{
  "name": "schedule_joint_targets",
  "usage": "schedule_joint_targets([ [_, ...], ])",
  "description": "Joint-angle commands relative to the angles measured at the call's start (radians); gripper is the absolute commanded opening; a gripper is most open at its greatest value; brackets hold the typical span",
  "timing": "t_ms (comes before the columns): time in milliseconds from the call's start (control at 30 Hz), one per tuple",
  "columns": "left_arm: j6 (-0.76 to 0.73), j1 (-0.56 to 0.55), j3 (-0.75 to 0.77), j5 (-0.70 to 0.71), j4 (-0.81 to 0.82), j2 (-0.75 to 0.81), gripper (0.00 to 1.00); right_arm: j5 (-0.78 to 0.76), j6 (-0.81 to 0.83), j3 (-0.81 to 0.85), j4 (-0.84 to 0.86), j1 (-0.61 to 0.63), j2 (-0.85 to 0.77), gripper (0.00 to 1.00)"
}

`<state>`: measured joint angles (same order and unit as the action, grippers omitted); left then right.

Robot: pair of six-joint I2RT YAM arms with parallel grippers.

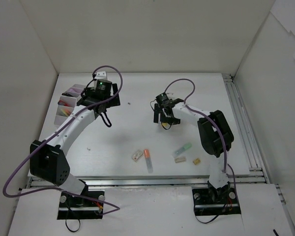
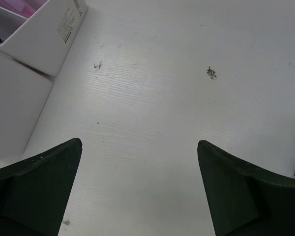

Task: Sort the stationery into containers
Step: Pick up the stationery from the center of the board.

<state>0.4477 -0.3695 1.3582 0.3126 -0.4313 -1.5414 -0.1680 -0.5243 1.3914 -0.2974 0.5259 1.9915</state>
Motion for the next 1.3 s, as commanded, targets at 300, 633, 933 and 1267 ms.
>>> schedule_joint_targets([
  [300,-0.119,-0.023,-0.024,0.076,0.034,0.107,0.99,-0.125,-0.002,-0.031,-0.034,-0.007,-0.052,0.26],
  [633,-0.658,-0.101,-0.104,-0.464,0.224,0.187,1.00,0.351,0.274,0.024,-0.386,-0.125,-0.262,0.05],
  [933,-1.179,-0.288,0.045,-0.888,-0.060,0.095,0.99,1.015,0.417,0.129,-0.611,-0.213,-0.281,0.05],
  [1267,-1.331,-0.410,0.200,-0.897,-0.175,-0.077,0.99,1.185,0.377,0.182,-0.649,-0.185,-0.246,0.03],
])
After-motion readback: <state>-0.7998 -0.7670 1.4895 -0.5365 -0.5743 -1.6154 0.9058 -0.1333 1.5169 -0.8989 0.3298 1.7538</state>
